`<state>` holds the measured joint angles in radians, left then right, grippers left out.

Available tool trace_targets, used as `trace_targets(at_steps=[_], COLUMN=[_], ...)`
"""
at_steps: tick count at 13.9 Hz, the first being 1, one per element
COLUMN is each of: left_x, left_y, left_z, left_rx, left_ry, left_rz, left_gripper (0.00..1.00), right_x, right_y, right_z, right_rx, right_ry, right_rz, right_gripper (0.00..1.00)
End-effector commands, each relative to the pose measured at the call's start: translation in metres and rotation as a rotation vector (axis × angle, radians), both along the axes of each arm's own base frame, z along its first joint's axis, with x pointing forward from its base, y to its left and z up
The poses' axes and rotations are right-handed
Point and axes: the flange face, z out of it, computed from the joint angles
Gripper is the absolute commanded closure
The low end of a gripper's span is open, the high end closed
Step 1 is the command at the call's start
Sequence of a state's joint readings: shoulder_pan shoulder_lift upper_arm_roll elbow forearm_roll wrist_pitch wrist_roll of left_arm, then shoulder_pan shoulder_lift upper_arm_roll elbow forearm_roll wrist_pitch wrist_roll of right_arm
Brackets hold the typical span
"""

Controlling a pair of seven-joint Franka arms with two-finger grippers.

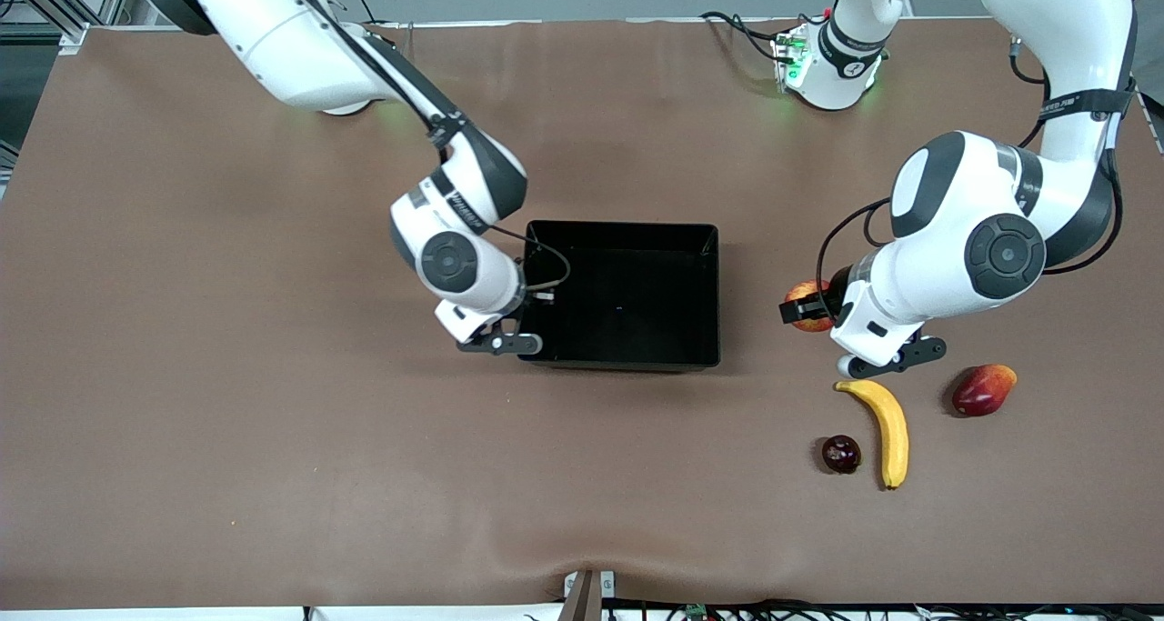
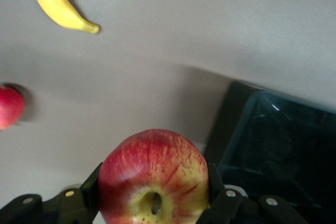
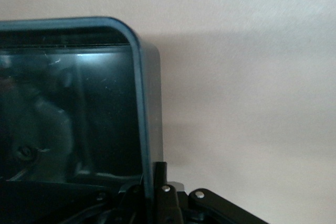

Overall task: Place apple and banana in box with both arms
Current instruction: 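Push the black tray toward the apple with the right gripper, then move the left gripper's apple over the tray while the right gripper withdraws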

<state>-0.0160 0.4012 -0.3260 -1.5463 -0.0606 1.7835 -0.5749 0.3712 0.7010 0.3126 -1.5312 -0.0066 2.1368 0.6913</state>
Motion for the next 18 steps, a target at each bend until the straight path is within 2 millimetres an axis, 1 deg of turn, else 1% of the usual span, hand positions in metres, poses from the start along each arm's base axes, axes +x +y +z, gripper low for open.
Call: trace_targets(at_steps=[1,2,3,4,6,7,8,9,10,11,13,14,15,16,17,18], left_x=[-0.005,-0.006,-0.009,-0.01,-0.005,-0.002,0.0,0.0,0.0,-0.003,-0.011,-0.01,-0.01,-0.011,-0.012,-0.013], left_y=[-0.014,-0.022,-0.034,-0.042,-0.06,-0.073,-0.085,-0.099,-0.108,-0.12,-0.141,-0.149,-0.159,-0.169,-0.18,-0.19], left_z=[0.006,0.003,-0.003,-0.01,-0.019,-0.023,-0.029,-0.033,-0.039,-0.043,-0.052,-0.06,-0.067,-0.077,-0.085,-0.095], left_rx=[-0.025,-0.023,-0.023,-0.018,-0.021,-0.027,-0.026,-0.027,-0.027,-0.029,-0.013,-0.02,-0.025,-0.024,-0.017,-0.004], left_ry=[0.03,0.035,0.046,0.059,0.054,0.052,0.052,0.046,0.042,0.039,0.043,0.034,0.023,0.01,-0.004,-0.007], left_rz=[0.056,0.065,0.069,0.083,0.118,0.134,0.156,0.178,0.197,0.212,0.23,0.255,0.279,0.281,0.279,0.286], left_gripper=[1.0,1.0,1.0,1.0,1.0,1.0,1.0,1.0,1.0,1.0,1.0,1.0,1.0,1.0,1.0,1.0], right_x=[0.0,-0.002,-0.001,0.002,0.009,0.013,0.022,0.031,0.041,0.048,0.063,0.071,0.075,0.077,0.078,0.076], right_y=[0.009,0.01,0.01,0.006,0.001,-0.004,-0.014,-0.028,-0.045,-0.067,-0.113,-0.144,-0.171,-0.197,-0.22,-0.242], right_z=[-0.003,-0.006,-0.007,-0.004,0.008,0.019,0.041,0.066,0.086,0.106,0.14,0.155,0.172,0.19,0.205,0.225], right_rx=[-0.022,-0.026,-0.026,-0.031,-0.024,-0.02,-0.008,0.004,0.007,-0.003,-0.007,-0.017,-0.024,-0.031,-0.034,-0.036], right_ry=[-0.038,-0.035,-0.034,-0.037,-0.051,-0.062,-0.089,-0.12,-0.14,-0.144,-0.169,-0.172,-0.177,-0.182,-0.183,-0.192], right_rz=[-0.025,-0.022,-0.029,-0.053,-0.068,-0.078,-0.094,-0.113,-0.129,-0.139,-0.094,-0.082,-0.064,-0.038,-0.008,0.016], right_gripper=[0.94,0.65,0.08,0.0,0.0,0.0,0.0,0.0,0.0,0.0,0.0,0.0,0.0,0.0,0.0,0.0])
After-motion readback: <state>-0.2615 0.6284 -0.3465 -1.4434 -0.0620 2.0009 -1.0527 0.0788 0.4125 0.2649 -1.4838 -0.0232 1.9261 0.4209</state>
